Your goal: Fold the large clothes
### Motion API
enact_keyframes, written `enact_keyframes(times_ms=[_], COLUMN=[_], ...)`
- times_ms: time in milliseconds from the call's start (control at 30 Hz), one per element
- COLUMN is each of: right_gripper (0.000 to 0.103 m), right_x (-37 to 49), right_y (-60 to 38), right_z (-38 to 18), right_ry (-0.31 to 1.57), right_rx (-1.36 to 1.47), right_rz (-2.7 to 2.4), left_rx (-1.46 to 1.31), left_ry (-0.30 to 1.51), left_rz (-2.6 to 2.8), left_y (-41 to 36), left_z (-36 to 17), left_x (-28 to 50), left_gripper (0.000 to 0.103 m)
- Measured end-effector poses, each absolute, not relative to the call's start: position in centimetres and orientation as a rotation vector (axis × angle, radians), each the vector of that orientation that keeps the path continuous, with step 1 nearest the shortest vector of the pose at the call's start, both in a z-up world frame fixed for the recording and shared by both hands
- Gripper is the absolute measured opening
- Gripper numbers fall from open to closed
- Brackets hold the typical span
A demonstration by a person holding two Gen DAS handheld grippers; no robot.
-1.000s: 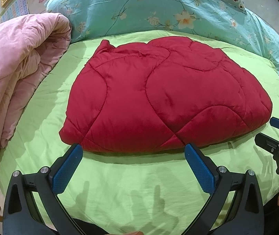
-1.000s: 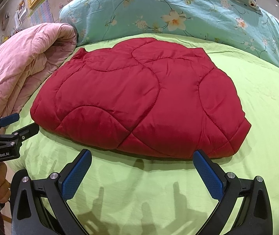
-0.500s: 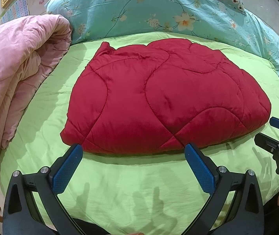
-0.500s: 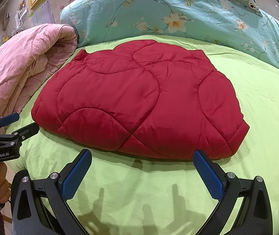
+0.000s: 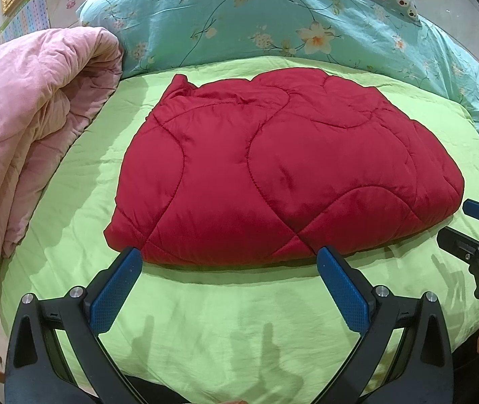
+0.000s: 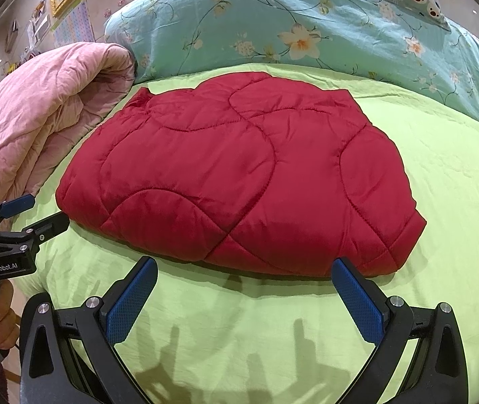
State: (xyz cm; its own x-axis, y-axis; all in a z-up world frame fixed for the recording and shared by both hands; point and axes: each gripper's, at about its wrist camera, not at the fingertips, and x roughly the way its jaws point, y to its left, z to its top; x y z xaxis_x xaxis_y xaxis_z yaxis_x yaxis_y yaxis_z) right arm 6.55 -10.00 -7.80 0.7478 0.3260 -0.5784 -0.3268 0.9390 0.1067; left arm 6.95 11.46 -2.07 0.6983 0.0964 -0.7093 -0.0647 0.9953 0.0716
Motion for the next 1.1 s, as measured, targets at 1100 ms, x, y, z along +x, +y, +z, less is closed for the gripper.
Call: enact_keyframes(times_ms=[1100], right_gripper=[0.103], right_x=[7.5], right_y=[-10.7], right_z=[-7.0], right_ry=[0.619], right_rx=[0.015], right_rz=[0.348], left_rx=[0.043], left_ry=[0.778], left_rz=[0.106], left_y=[11.3], left_z=[-1.7], left_x=[7.6], left_gripper=[0.103])
